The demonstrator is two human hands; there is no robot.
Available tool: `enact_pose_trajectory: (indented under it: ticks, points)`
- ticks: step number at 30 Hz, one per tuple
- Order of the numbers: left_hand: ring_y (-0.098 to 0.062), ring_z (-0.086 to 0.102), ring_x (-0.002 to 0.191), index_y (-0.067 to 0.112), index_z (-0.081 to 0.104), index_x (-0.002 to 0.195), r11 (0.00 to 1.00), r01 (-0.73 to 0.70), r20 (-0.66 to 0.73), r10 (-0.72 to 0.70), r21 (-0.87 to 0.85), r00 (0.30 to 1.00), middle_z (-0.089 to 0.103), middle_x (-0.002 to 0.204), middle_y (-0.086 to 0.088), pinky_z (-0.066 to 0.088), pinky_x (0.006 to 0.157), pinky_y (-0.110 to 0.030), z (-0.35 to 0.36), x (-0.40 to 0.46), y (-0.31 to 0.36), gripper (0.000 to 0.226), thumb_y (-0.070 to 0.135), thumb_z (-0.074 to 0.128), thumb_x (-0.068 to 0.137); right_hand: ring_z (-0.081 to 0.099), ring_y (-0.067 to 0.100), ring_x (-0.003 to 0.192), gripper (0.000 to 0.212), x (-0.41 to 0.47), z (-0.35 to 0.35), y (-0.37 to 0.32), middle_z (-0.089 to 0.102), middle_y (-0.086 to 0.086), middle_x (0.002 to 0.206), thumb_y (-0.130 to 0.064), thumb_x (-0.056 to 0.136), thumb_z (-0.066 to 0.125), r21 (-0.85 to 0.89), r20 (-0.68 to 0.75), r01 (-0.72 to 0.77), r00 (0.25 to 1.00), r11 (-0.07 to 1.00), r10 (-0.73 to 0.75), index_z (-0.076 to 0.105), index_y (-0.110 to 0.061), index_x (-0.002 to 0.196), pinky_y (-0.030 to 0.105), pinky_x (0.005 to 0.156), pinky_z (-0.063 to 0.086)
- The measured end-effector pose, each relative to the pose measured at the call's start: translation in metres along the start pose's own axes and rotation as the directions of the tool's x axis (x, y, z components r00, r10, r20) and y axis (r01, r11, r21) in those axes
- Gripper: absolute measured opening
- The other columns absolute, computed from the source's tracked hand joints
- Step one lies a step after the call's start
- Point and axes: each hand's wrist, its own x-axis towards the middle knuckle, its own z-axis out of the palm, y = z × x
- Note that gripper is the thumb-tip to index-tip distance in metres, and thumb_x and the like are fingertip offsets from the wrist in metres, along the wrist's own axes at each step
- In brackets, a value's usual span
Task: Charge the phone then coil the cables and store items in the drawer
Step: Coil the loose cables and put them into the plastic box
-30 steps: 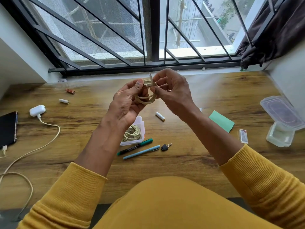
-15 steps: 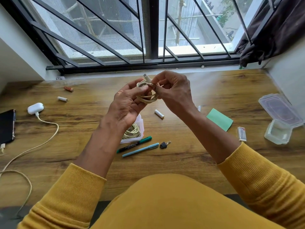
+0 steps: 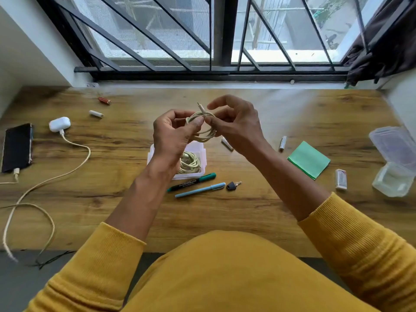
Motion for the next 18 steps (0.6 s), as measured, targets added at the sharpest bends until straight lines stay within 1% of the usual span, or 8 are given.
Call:
enact_pose_trajectory:
  ticks: [3, 5, 8, 10, 15, 18]
  points:
    - [-0.029, 0.076, 0.087, 0.019, 0.073, 0.122, 0.996, -0.066, 0.087, 0.061, 0.056, 0.994, 0.077, 0.107, -0.018, 0.064, 0.080, -0.044, -0.011, 0.003, -0.001, 0.032, 0.009, 0.078, 0.092, 0.079, 0.019, 0.073, 0.018, 0.000, 0.010, -0.001, 0.080, 0.006, 0.082, -0.016, 0.093, 0.081, 0.007, 0.049, 0.001, 0.999, 1.000, -0.001, 0.077, -0.010, 0.110, 0.044, 0.068, 0.066]
    - [-0.032, 0.078, 0.088, 0.023, 0.073, 0.125, 0.985, -0.139, 0.127, 0.125, 0.104, 0.984, 0.077, 0.107, -0.018, 0.066, 0.081, -0.047, -0.016, 0.005, 0.000, 0.030, 0.014, 0.073, 0.096, 0.079, 0.017, 0.073, 0.016, 0.001, 0.016, -0.003, 0.080, 0.005, 0.082, -0.017, 0.093, 0.080, 0.003, 0.072, 0.015, 0.997, 1.000, -0.015, 0.079, -0.010, 0.109, 0.043, 0.067, 0.066]
    - [-0.031, 0.080, 0.079, 0.011, 0.078, 0.114, 0.963, -0.198, 0.091, 0.184, 0.182, 0.979, 0.079, 0.102, -0.014, 0.066, 0.078, -0.051, -0.025, 0.006, 0.001, 0.016, 0.012, 0.074, 0.098, 0.078, 0.018, 0.069, 0.013, 0.002, 0.025, -0.004, 0.079, 0.006, 0.079, -0.013, 0.092, 0.080, 0.002, 0.062, 0.016, 0.998, 1.000, -0.016, 0.081, -0.011, 0.105, 0.044, 0.065, 0.066]
    - [-0.029, 0.080, 0.077, 0.007, 0.078, 0.109, 0.952, -0.207, 0.072, 0.195, 0.224, 0.978, 0.081, 0.098, -0.010, 0.067, 0.076, -0.050, -0.032, 0.009, 0.001, 0.012, 0.009, 0.076, 0.097, 0.077, 0.017, 0.068, 0.011, 0.003, 0.031, -0.003, 0.079, 0.006, 0.079, -0.012, 0.092, 0.081, -0.015, 0.056, 0.014, 0.998, 1.000, -0.013, 0.081, -0.010, 0.103, 0.044, 0.064, 0.066]
    - [-0.020, 0.081, 0.075, 0.007, 0.079, 0.105, 0.910, -0.267, 0.055, 0.264, 0.316, 0.963, 0.080, 0.095, -0.005, 0.067, 0.072, -0.042, -0.043, 0.012, 0.000, 0.010, 0.011, 0.078, 0.095, 0.076, 0.017, 0.073, 0.006, 0.007, 0.048, 0.002, 0.077, 0.005, 0.081, -0.015, 0.091, 0.081, -0.073, 0.017, -0.004, 1.000, 0.997, 0.005, 0.077, -0.015, 0.097, 0.046, 0.064, 0.065]
    - [-0.013, 0.080, 0.075, 0.006, 0.078, 0.106, 0.888, -0.305, -0.010, 0.328, 0.343, 0.945, 0.079, 0.096, -0.004, 0.067, 0.070, -0.035, -0.040, 0.010, -0.003, 0.010, 0.011, 0.076, 0.097, 0.076, 0.016, 0.075, 0.006, 0.009, 0.060, 0.003, 0.077, 0.000, 0.080, -0.018, 0.091, 0.079, -0.108, -0.023, 0.000, 1.000, 0.994, -0.002, 0.074, -0.022, 0.093, 0.046, 0.064, 0.063]
